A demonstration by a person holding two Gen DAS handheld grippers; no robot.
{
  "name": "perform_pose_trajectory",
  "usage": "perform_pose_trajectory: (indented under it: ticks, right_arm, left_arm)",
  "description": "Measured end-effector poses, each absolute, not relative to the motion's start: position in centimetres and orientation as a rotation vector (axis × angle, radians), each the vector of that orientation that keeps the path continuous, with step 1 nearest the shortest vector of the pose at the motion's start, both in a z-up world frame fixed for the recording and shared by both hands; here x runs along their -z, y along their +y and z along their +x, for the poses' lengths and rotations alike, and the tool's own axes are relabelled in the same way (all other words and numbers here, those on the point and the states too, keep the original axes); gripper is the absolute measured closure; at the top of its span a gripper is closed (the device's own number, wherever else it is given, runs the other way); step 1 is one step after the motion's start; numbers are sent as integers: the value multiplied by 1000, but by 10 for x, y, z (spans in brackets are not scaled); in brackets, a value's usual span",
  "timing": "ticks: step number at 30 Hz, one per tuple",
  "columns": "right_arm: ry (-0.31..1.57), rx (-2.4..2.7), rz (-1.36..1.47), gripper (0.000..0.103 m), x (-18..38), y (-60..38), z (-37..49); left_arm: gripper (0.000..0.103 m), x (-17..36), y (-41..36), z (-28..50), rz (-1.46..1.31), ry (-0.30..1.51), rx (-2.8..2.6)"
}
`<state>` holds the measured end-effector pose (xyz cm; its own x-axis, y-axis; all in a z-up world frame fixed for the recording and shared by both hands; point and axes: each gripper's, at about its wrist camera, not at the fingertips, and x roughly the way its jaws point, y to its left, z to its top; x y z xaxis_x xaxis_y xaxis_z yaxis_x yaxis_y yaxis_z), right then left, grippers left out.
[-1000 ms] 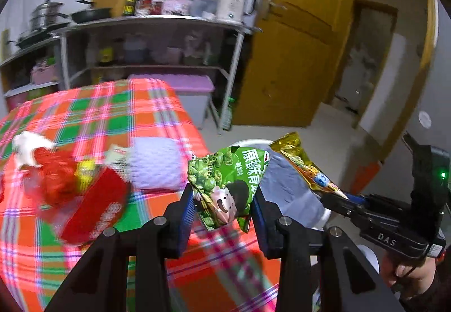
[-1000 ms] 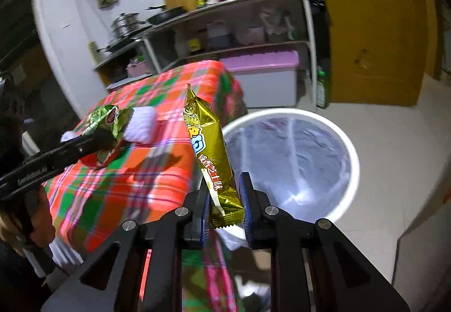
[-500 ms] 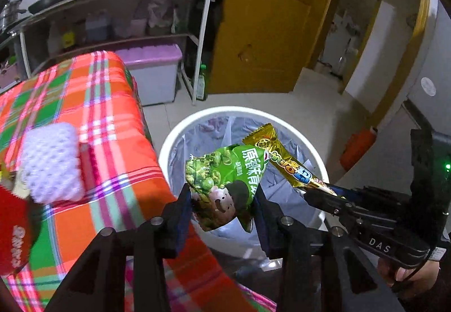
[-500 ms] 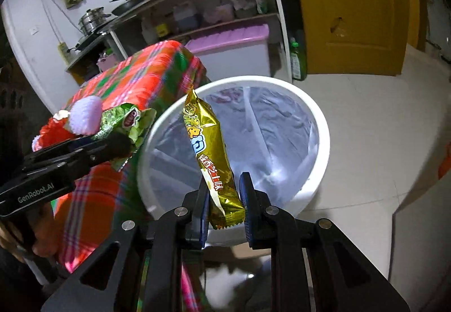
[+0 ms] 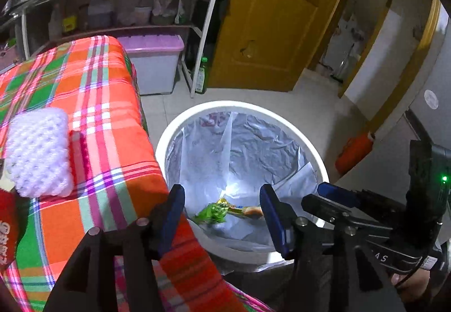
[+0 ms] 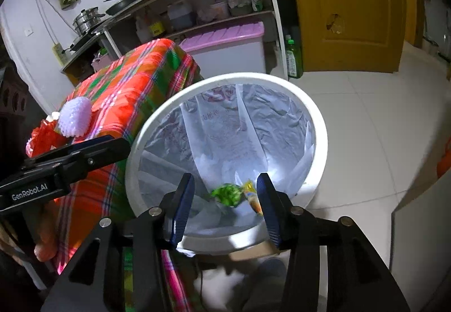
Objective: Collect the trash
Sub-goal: 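Open both grippers to drop the wrappers into the bin, then move both grippers back over the table toward the remaining trash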
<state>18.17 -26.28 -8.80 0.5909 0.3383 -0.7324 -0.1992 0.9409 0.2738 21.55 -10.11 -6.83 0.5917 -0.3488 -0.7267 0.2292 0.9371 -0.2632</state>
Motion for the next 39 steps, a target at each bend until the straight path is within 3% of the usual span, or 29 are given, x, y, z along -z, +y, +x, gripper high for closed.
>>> perform_pose_trajectory:
  ticks: [16, 39]
  right_arm:
    - [772, -461, 114, 56, 32, -210, 132]
    - [791, -597, 37, 56, 29, -153, 115]
  left_arm:
    - [48, 16, -45, 145, -170, 693, 243]
    - [48, 14, 43, 99, -135, 627, 55]
